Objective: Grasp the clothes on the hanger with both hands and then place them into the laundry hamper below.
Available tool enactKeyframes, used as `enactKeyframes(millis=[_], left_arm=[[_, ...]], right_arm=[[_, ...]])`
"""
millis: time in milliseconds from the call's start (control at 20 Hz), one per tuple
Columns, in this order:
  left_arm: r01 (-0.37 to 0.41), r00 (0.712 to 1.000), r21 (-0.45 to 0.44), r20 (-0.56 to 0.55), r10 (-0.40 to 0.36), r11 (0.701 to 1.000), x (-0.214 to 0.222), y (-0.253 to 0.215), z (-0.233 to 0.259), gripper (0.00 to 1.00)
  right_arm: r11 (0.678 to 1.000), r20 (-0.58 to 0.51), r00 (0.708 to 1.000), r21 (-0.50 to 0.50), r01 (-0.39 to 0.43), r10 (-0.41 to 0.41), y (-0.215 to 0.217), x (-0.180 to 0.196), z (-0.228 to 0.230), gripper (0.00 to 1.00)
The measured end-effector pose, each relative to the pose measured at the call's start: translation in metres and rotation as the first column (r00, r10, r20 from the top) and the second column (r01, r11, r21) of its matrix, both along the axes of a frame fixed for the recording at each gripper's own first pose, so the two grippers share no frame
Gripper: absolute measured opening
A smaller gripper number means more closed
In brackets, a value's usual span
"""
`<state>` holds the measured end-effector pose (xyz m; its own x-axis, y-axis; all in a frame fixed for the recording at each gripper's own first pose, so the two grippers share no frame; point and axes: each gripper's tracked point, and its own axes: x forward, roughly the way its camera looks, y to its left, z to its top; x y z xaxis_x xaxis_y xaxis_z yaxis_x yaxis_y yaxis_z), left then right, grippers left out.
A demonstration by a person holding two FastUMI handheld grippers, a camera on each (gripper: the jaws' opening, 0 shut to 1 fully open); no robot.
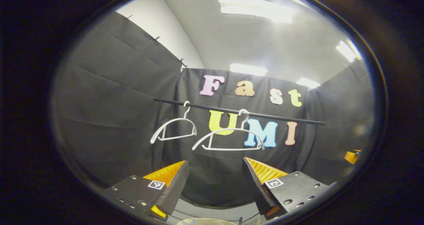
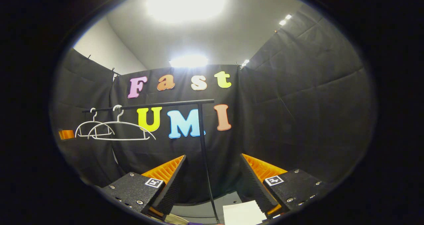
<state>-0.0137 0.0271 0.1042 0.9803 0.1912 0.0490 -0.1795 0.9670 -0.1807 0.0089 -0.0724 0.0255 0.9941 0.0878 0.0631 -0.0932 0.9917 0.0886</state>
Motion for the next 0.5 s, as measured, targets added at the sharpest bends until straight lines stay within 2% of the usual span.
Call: enactKeyframes(millis=[150,350,400,500], left_arm=[[0.012,1.000,0.006,0.006,-0.012,1.000,0.006,0.002,0.000,0.92],[0.027,0.999,0.077,-0.020,-0.025,0.997,0.019,0.015,-0.006,0.93],[0.036,0.999,0.079,-0.013,-0.035,0.996,0.022,0.017,-0.005,0.99],[0.064,0.998,0.068,-0.006,-0.064,0.996,0.029,0.020,-0.012,0.99]], right_arm=[[1.000,0.010,1.000,0.017,0.001,-0.001,0.008,0.009,0.006,0.95],[1.000,0.035,0.999,0.022,0.001,-0.002,0.028,0.013,0.021,0.95],[1.000,0.041,0.999,0.018,0.003,-0.004,0.034,0.014,0.025,0.95],[1.000,0.040,0.999,-0.001,0.008,-0.008,0.045,0.015,0.026,0.95]])
